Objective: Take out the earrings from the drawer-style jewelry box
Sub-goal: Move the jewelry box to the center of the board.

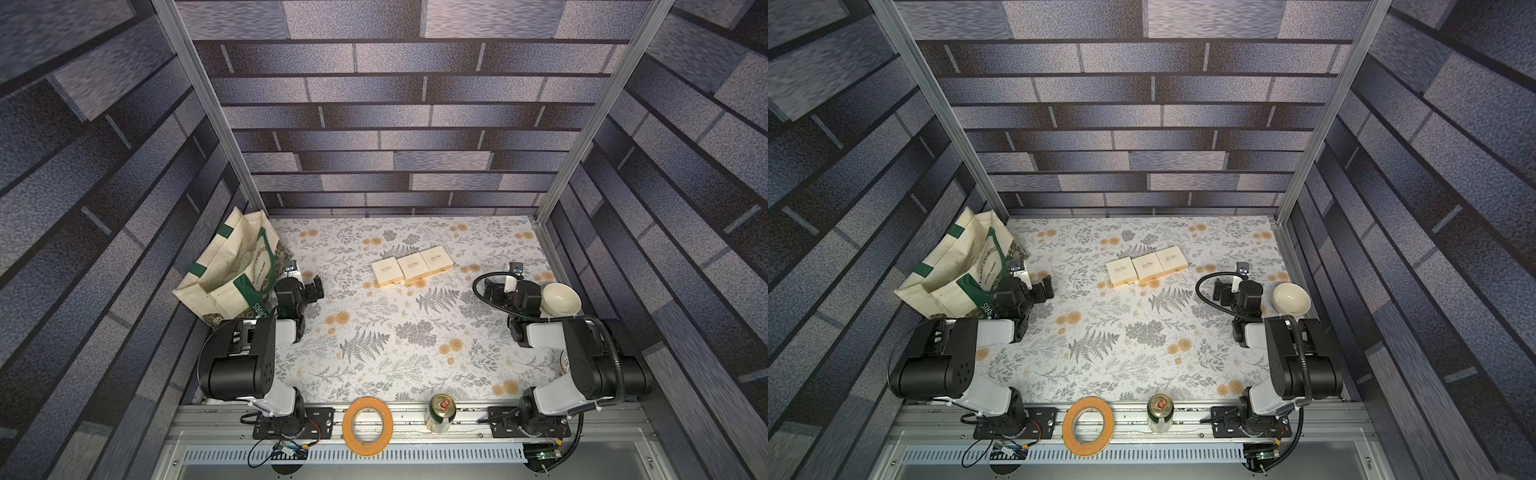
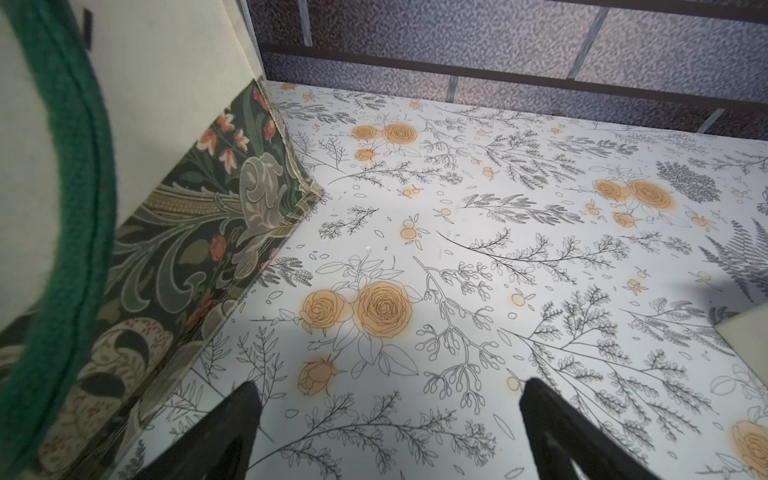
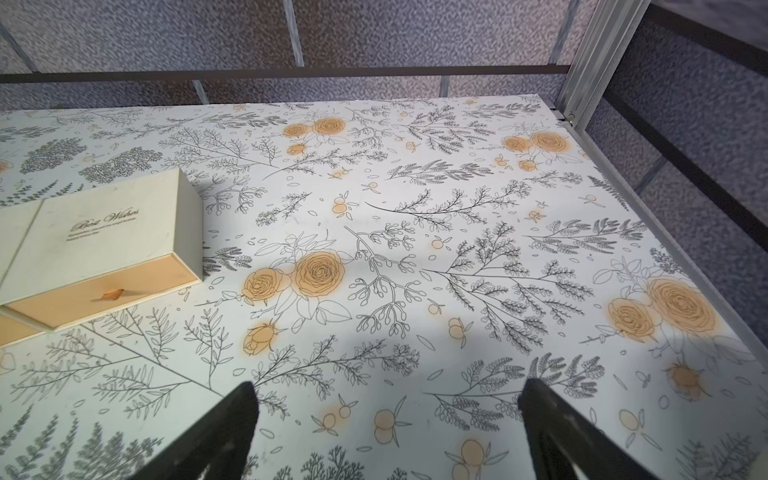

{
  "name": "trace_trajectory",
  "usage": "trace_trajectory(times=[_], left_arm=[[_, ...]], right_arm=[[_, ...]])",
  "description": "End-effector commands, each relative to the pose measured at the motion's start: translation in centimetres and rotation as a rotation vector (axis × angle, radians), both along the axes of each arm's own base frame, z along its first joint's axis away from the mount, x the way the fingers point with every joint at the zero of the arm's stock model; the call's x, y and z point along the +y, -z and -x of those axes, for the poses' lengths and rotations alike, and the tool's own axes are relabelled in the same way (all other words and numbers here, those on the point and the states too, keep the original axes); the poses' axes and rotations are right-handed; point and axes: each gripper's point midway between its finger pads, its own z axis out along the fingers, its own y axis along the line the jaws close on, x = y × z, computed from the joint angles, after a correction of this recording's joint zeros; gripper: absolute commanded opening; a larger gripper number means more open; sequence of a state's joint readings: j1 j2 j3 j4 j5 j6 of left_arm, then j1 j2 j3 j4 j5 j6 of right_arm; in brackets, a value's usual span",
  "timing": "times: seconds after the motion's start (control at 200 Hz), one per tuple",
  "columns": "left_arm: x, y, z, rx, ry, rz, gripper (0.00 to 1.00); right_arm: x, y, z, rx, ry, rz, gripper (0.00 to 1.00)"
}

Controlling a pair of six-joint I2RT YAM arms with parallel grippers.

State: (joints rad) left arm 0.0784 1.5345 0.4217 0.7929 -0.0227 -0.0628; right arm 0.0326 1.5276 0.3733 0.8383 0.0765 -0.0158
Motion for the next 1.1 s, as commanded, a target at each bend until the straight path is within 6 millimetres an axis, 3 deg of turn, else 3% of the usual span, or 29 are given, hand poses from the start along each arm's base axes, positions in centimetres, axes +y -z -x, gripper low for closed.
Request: trace_trajectory(times=[0.0, 1.097], left_arm=[[-0.01, -0.03, -0.28, 0.004, -0.003, 0.003, 1.00], [-0.04, -0.06, -0.30, 0.005, -0.014, -0.013, 1.00]], right_arm=[[0.38, -0.60, -0.43, -0.017, -0.011, -0.014, 1.00], [0.35, -0.73, -0.34, -0.023, -0.010, -0.010, 1.00]])
